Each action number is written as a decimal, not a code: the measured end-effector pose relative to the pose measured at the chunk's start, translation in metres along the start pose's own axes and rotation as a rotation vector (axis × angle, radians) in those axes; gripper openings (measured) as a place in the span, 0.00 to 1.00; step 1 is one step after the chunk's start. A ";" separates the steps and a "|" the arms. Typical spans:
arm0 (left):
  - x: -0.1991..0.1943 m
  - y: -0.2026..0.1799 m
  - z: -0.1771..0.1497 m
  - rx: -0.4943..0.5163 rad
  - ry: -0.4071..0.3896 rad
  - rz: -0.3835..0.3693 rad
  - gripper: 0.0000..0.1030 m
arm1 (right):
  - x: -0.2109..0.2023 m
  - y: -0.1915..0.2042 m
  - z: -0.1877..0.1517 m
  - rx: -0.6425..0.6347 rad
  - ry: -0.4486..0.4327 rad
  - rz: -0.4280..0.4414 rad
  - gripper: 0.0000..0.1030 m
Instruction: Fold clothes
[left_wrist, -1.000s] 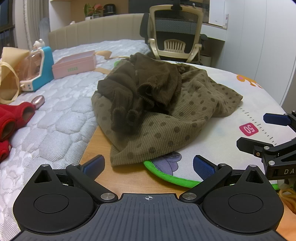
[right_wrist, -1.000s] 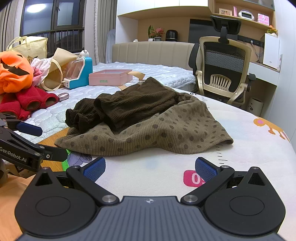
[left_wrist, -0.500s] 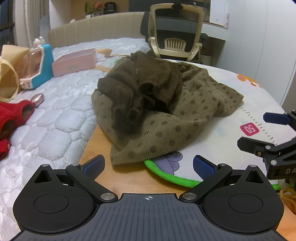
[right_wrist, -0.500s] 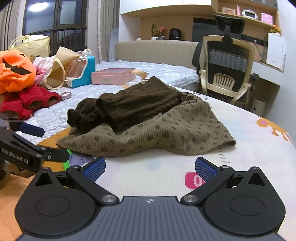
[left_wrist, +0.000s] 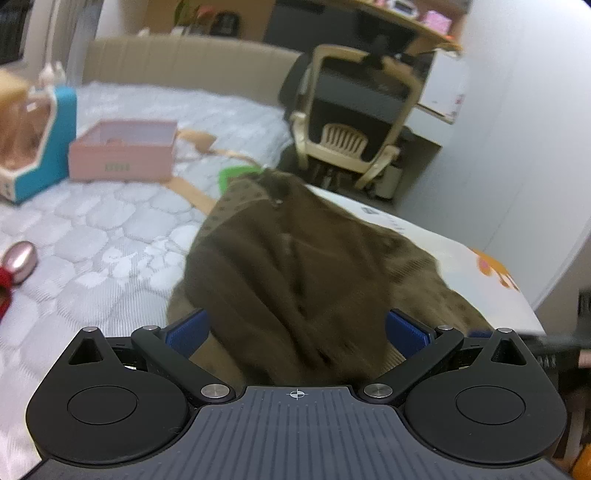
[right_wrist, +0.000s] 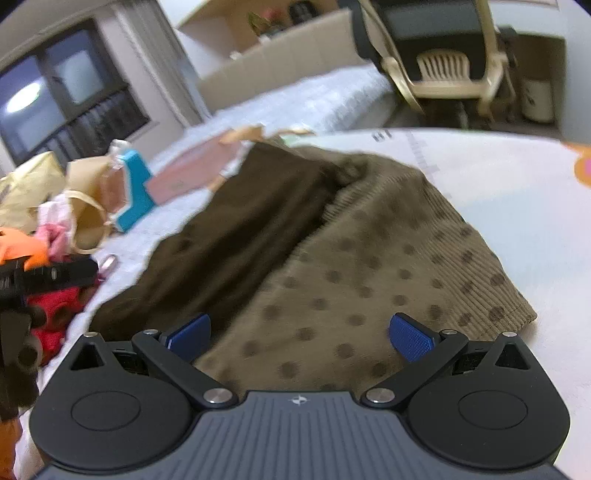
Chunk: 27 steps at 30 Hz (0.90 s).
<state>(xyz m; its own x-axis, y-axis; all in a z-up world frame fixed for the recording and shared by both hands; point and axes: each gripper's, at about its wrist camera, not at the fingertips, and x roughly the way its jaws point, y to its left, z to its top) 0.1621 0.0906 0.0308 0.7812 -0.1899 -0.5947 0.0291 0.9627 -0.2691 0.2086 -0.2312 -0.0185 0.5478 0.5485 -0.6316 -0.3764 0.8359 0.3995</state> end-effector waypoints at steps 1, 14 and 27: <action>0.011 0.010 0.006 -0.016 0.014 0.002 1.00 | 0.008 -0.005 0.001 0.018 0.020 -0.008 1.00; 0.102 0.088 0.037 -0.178 0.138 -0.075 1.00 | 0.019 0.047 0.084 -0.393 -0.126 -0.147 0.74; 0.134 0.073 0.047 -0.114 0.165 -0.156 1.00 | 0.132 0.000 0.113 -0.205 0.048 -0.095 0.31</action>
<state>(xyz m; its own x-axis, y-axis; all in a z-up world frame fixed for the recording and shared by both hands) 0.2987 0.1443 -0.0330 0.6604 -0.3720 -0.6523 0.0630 0.8931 -0.4455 0.3651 -0.1565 -0.0263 0.5534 0.4618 -0.6931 -0.4714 0.8598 0.1965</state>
